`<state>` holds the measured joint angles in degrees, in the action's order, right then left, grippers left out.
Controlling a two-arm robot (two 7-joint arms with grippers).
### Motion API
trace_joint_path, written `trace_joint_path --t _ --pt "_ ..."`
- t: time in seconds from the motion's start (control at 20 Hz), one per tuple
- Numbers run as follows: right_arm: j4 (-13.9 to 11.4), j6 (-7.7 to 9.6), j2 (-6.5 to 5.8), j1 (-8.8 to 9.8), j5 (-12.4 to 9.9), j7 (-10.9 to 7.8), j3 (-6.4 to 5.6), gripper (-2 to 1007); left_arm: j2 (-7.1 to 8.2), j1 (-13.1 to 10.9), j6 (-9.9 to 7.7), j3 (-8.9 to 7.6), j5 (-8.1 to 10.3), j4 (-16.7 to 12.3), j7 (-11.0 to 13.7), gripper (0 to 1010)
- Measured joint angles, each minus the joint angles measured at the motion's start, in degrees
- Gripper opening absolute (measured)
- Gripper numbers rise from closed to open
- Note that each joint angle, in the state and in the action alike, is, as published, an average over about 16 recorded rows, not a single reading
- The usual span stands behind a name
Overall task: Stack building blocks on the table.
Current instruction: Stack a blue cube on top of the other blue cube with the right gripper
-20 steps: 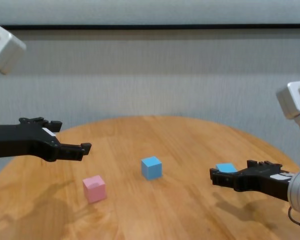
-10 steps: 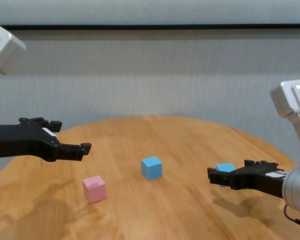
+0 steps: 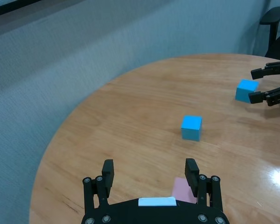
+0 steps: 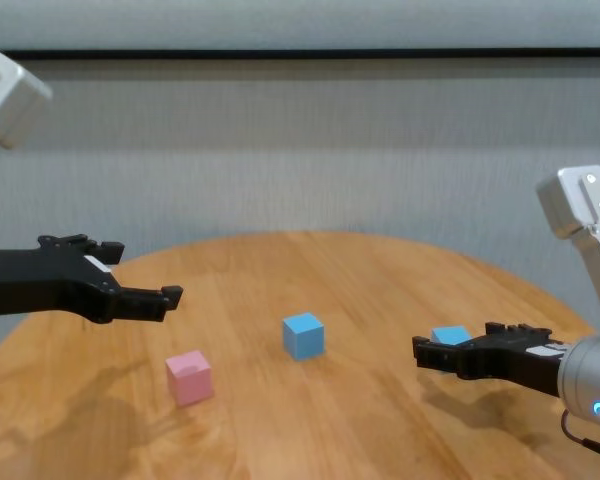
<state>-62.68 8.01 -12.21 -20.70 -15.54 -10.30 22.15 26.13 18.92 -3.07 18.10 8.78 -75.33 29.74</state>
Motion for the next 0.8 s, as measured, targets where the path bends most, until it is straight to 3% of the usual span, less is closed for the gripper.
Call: trace_joint_path --t 0.8 --pt "3.1 -0.66 1.66 -1.26 2.3 -1.06 -1.17 1004 0.0 0.0 0.0 0.0 0.0 0.0 0.0 1002"
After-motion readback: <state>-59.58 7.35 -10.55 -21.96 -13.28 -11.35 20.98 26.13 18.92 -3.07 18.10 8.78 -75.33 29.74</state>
